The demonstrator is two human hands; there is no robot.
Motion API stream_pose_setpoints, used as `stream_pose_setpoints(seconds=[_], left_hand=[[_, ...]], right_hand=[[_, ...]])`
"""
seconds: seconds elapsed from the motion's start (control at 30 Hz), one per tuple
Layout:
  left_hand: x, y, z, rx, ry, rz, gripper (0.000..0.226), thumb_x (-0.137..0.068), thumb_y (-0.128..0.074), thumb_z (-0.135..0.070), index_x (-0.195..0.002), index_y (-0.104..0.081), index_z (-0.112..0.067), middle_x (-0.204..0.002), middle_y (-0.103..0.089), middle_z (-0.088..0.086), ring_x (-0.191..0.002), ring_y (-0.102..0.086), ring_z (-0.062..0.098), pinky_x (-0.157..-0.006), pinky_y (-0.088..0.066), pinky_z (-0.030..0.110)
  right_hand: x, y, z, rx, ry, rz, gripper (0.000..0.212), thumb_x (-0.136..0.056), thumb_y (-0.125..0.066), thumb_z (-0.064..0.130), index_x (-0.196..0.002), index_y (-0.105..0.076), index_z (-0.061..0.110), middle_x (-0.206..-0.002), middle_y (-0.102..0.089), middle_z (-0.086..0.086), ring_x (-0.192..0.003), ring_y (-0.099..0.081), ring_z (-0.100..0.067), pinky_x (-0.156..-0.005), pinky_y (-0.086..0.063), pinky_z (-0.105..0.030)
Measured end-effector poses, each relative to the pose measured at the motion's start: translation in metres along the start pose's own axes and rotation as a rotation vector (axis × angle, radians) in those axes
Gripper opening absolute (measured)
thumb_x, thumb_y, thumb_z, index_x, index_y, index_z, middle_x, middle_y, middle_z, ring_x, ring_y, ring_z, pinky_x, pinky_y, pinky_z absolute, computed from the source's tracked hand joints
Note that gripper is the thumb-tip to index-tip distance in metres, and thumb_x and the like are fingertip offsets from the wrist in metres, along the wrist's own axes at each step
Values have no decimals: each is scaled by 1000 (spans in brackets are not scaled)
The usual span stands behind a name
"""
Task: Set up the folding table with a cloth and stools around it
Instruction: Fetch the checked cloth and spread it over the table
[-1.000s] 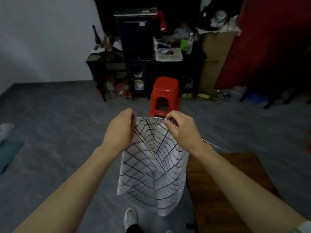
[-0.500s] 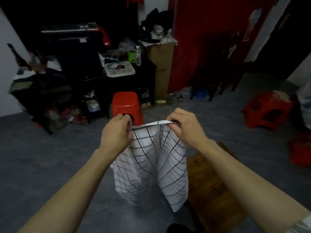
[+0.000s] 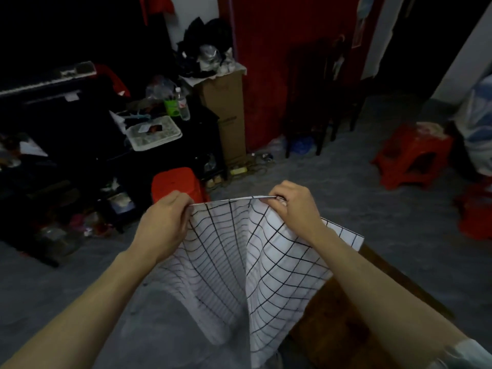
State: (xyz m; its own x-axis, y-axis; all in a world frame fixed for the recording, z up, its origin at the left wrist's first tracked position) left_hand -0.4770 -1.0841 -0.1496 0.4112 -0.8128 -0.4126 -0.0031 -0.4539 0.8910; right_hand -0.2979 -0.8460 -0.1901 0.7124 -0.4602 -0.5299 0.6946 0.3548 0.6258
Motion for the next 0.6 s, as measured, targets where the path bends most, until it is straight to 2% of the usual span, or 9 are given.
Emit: stream_pose_setpoints(seconds=[0.07, 0.2, 0.37, 0.47, 0.6], left_hand=[[-28, -5, 3, -54, -29, 7, 8, -97, -48, -24, -91, -50, -19, -86, -52, -3, -72, -54, 23, -56, -48, 39], [-79, -12, -1, -114, -116, -19, 27, -95, -34, -36, -93, -53, -17, -84, -59, 1, -70, -58, 25, -51, -49, 39], [-144, -33, -3, -216, -258, -28, 30, -98, -38, -34, -90, -57, -12, -73, -57, 2, -59, -55, 25, -42, -41, 34], [-179, -52, 0, -249, -312, -15, 31, -99, -39, -34, -88, -57, -12, -72, -56, 2, -57, -55, 24, -41, -37, 31], [-230, -90, 9, -221, -348, 4, 28, -101, -40, -34, -88, -55, -14, -71, -56, 1, -53, -54, 24, -41, -39, 32]], right_hand=[[-17, -5, -24, 33, -41, -57, 36, -89, -63, 47, -73, -65, 14, -71, -55, 2, -64, -53, -15, -59, -46, -39], [-42, -6, -65, 61, -66, -36, 24, -91, -66, 34, -78, -66, 14, -75, -55, 2, -67, -53, -15, -62, -48, -40], [-69, 5, -111, 119, -124, -80, 13, -93, -67, 24, -86, -69, 12, -83, -53, 5, -71, -53, -14, -65, -50, -40], [-91, 11, -138, 137, -166, -131, 15, -93, -66, 24, -87, -69, 10, -84, -57, -2, -73, -56, -18, -67, -51, -41], [-126, 16, -180, 162, -224, -177, 20, -94, -66, 24, -83, -66, 8, -82, -55, -3, -70, -54, -19, -66, -50, -40]])
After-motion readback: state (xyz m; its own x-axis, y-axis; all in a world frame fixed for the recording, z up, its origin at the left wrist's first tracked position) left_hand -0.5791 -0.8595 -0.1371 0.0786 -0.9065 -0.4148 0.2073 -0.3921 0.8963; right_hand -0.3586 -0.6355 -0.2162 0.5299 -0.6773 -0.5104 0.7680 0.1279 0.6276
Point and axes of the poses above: each hand's wrist, its own x-axis away from the middle knuckle, its own y-axis out of the back of the hand, z = x × y, the point moved 1 cm from there along -x, towards the middle knuckle
